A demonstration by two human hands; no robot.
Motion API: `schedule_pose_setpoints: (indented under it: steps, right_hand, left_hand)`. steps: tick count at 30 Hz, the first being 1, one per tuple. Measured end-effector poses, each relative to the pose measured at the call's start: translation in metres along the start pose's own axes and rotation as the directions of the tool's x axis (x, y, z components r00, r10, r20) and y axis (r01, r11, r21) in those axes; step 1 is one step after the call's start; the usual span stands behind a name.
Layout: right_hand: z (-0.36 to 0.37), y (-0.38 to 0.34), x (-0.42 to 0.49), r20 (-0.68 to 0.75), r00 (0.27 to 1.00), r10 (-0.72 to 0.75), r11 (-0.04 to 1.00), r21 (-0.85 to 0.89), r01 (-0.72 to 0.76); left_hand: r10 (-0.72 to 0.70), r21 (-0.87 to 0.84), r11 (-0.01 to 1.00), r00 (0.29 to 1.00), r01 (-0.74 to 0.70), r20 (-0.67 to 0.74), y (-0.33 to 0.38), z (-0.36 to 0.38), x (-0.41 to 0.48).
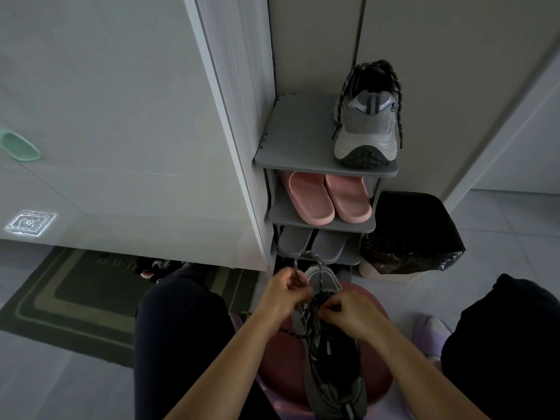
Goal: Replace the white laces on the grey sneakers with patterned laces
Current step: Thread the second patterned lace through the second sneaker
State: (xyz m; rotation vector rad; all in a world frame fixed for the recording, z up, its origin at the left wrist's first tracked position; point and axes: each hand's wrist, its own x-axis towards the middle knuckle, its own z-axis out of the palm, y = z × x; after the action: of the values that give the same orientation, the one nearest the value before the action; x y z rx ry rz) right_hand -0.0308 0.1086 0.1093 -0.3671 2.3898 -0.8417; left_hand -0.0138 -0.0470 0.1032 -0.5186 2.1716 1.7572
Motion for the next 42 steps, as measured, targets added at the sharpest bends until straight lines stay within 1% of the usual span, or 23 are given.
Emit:
schedule_pose_setpoints:
  steps: [1, 3, 7, 10, 12, 13, 15, 17, 21, 25, 28, 32, 35, 39, 42]
  right_hand:
    - [0.000, 0.000, 0.000, 0.006, 1.000, 0.003, 1.000, 0.005, -0.003]
    - [0.000, -0.001, 0.000, 0.018, 1.000, 0.014, 1.000, 0.010, -0.014]
    - [0.001, -0.002, 0.000, 0.034, 0.996, 0.079, 0.995, 0.063, -0.081]
    - [0.001, -0.005, -0.001, 0.062, 0.991, 0.119, 0.987, 0.104, -0.125]
    - [0.000, -0.006, -0.001, 0.090, 0.988, 0.126, 0.981, 0.139, -0.137]
    - [0.000, -0.007, -0.001, 0.100, 0.987, 0.127, 0.978, 0.152, -0.141]
    - [-0.002, -0.008, -0.003, 0.113, 0.984, 0.137, 0.971, 0.182, -0.156]
    - [-0.003, -0.007, -0.003, 0.115, 0.982, 0.152, 0.957, 0.233, -0.175]
    - [-0.002, -0.006, -0.005, 0.119, 0.975, 0.188, 0.924, 0.315, -0.217]
    - [0.000, -0.003, -0.007, 0.109, 0.968, 0.227, 0.880, 0.402, -0.252]
    - [0.001, -0.003, -0.007, 0.110, 0.966, 0.232, 0.871, 0.419, -0.257]
    - [0.001, -0.002, -0.007, 0.110, 0.967, 0.232, 0.862, 0.438, -0.256]
    - [0.002, -0.002, -0.007, 0.108, 0.969, 0.223, 0.864, 0.437, -0.248]
    - [0.002, -0.001, -0.007, 0.099, 0.975, 0.197, 0.877, 0.428, -0.220]
    - [0.002, 0.001, -0.007, 0.092, 0.979, 0.184, 0.883, 0.421, -0.205]
  left_hand:
    - [-0.001, 0.031, 1.000, 1.000, 0.000, 0.030, -0.005, 0.004, -0.004]
    - [0.021, 0.025, 0.999, 0.997, -0.023, 0.077, -0.015, 0.010, -0.010]
    - [0.043, 0.048, 0.998, 0.996, -0.047, 0.082, -0.024, 0.008, -0.013]
    - [0.024, 0.086, 0.996, 0.996, -0.031, 0.081, -0.027, 0.006, -0.016]
    - [-0.018, 0.024, 1.000, 0.999, 0.017, 0.042, -0.025, 0.006, -0.016]
    - [-0.038, -0.044, 0.998, 0.999, 0.038, 0.002, -0.023, 0.005, -0.017]
    - [-0.055, -0.186, 0.982, 0.994, 0.037, -0.090, -0.020, 0.001, -0.014]
    - [-0.056, -0.255, 0.967, 0.989, 0.020, -0.134, -0.020, -0.001, -0.013]
    - [-0.039, -0.155, 0.988, 0.995, 0.025, -0.094, -0.025, 0.003, -0.018]
    - [-0.009, -0.083, 0.997, 0.994, 0.000, -0.111, -0.026, 0.006, -0.019]
    - [0.036, 0.039, 0.999, 0.989, -0.031, -0.142, -0.027, 0.006, -0.018]
    - [0.049, 0.163, 0.986, 0.990, -0.027, -0.133, -0.029, 0.007, -0.016]
    - [0.068, 0.250, 0.968, 0.990, -0.034, -0.126, -0.030, 0.008, -0.014]
    - [0.120, 0.426, 0.900, 0.992, -0.087, -0.050, -0.028, 0.009, -0.008]
    - [0.112, 0.500, 0.860, 0.994, -0.096, -0.003, -0.023, 0.007, -0.007]
